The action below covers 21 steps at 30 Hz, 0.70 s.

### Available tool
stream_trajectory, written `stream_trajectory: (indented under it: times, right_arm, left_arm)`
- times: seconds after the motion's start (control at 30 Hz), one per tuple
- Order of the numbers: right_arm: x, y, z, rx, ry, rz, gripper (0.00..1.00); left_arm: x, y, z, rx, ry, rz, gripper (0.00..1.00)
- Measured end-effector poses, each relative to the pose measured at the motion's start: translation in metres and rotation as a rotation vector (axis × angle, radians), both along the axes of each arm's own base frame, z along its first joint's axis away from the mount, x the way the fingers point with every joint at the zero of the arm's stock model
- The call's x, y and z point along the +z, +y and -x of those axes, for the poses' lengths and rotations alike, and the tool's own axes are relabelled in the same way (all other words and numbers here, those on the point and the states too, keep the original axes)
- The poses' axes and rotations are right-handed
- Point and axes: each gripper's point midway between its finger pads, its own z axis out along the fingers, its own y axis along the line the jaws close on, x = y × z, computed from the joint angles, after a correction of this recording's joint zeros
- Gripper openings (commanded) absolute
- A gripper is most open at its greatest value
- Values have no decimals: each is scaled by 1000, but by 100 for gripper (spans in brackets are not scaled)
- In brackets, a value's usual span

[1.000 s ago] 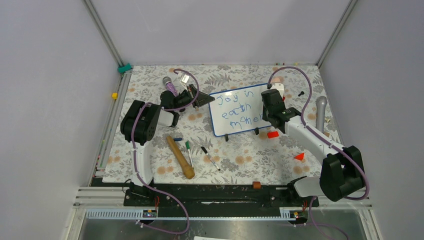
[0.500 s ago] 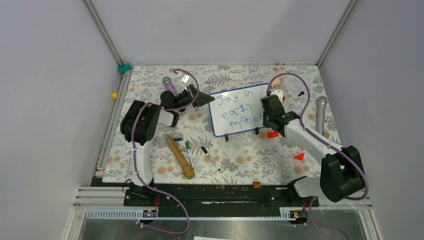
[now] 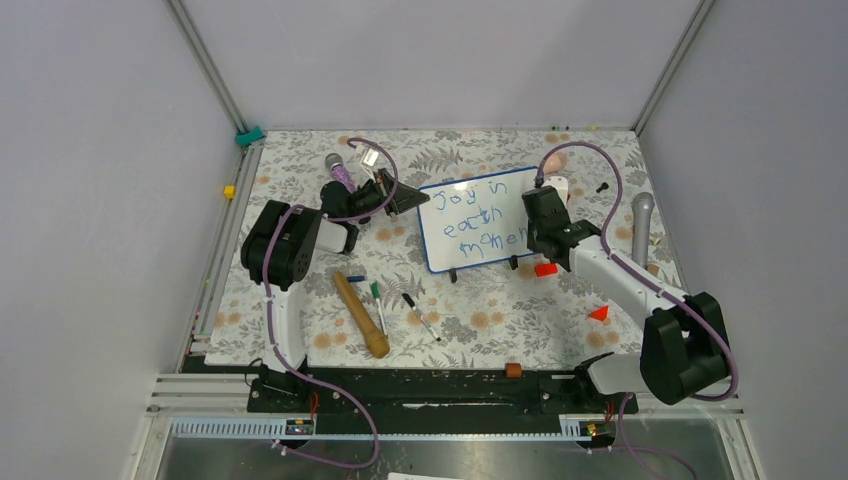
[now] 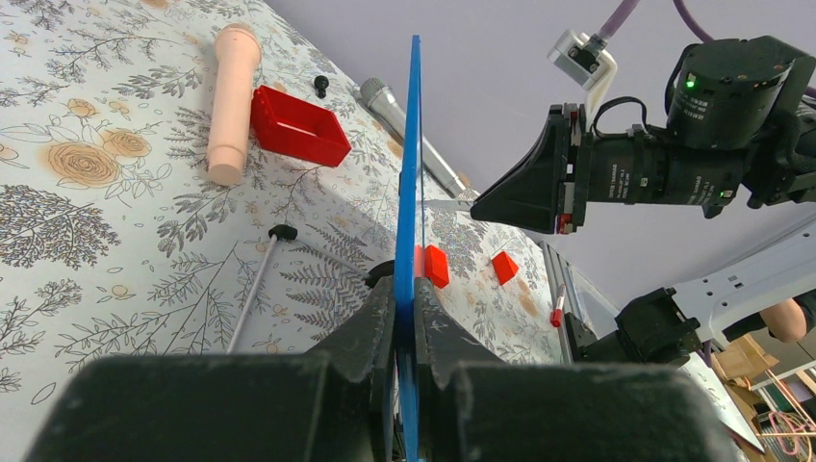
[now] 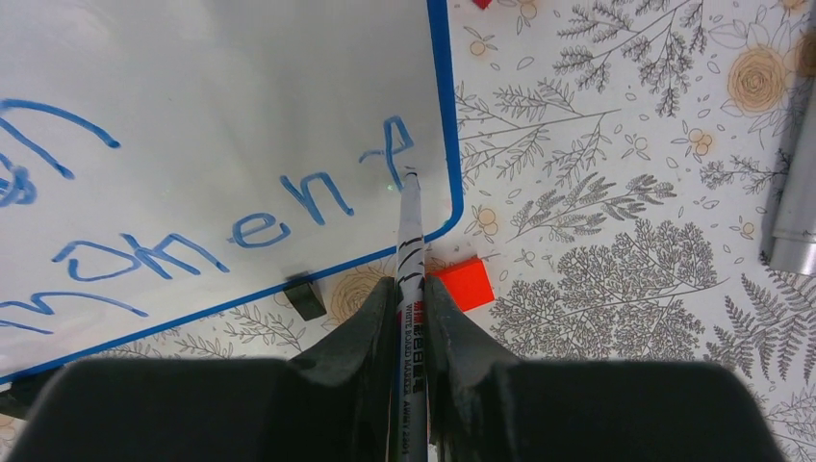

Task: Write a sentence on the whiteboard
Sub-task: Pick up the pen cap from the center of the board.

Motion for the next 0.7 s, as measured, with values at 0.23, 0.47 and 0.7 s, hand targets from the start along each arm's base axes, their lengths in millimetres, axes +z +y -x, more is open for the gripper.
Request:
stream_trajectory:
  times: [0.23, 0.47, 0.7]
  right_arm:
    - [28, 4, 1, 16, -72, -51, 0]
    - [74, 2, 8, 20, -210, -111, 0]
    - [70, 0, 13, 22, -200, -111, 0]
  left_arm:
    - [0, 0, 0, 0, 0, 0, 11]
    - [-13, 1, 9, -17, -21, -36, 63]
    - [-18, 1, 16, -41, -46, -56, 99]
